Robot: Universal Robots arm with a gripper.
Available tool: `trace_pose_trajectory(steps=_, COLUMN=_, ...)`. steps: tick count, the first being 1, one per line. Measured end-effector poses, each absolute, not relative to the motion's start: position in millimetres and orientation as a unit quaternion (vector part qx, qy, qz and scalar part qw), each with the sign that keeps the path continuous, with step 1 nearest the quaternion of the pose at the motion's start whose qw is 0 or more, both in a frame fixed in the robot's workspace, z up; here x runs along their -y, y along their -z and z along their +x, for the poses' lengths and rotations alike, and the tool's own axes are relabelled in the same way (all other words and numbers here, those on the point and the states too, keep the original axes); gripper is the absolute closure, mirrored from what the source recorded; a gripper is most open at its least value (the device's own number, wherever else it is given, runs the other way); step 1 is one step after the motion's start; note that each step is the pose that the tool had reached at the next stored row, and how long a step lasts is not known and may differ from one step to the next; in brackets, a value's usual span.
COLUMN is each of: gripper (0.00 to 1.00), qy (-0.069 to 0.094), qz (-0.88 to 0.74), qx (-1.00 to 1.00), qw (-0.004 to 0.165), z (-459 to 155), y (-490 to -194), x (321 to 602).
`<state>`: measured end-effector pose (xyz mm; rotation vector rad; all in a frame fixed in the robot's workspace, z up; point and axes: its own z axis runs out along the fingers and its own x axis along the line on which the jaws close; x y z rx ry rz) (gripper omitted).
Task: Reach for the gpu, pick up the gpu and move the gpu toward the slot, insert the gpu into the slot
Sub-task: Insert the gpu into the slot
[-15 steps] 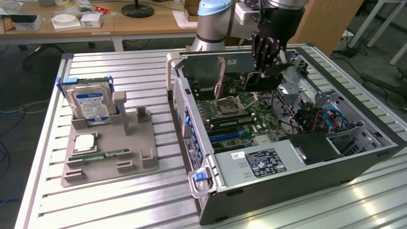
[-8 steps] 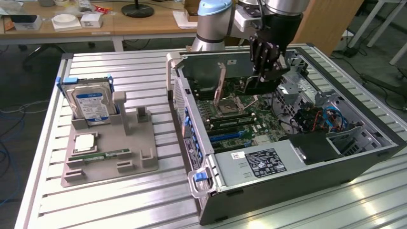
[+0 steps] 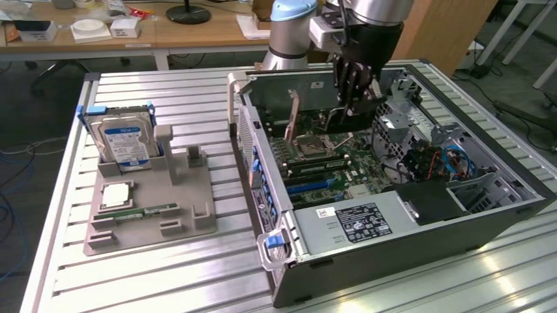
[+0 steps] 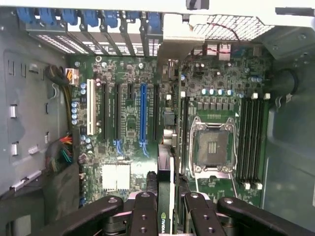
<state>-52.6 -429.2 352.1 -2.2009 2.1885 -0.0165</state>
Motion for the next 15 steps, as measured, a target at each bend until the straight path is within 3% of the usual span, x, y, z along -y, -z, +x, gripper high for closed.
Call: trace_pose_trajectory(steps=15, gripper=0.74, qy=0.005, qz=-0.709, qx=-0.705, qw=0.019, z=-64.4, y=-344.4, x=447.3)
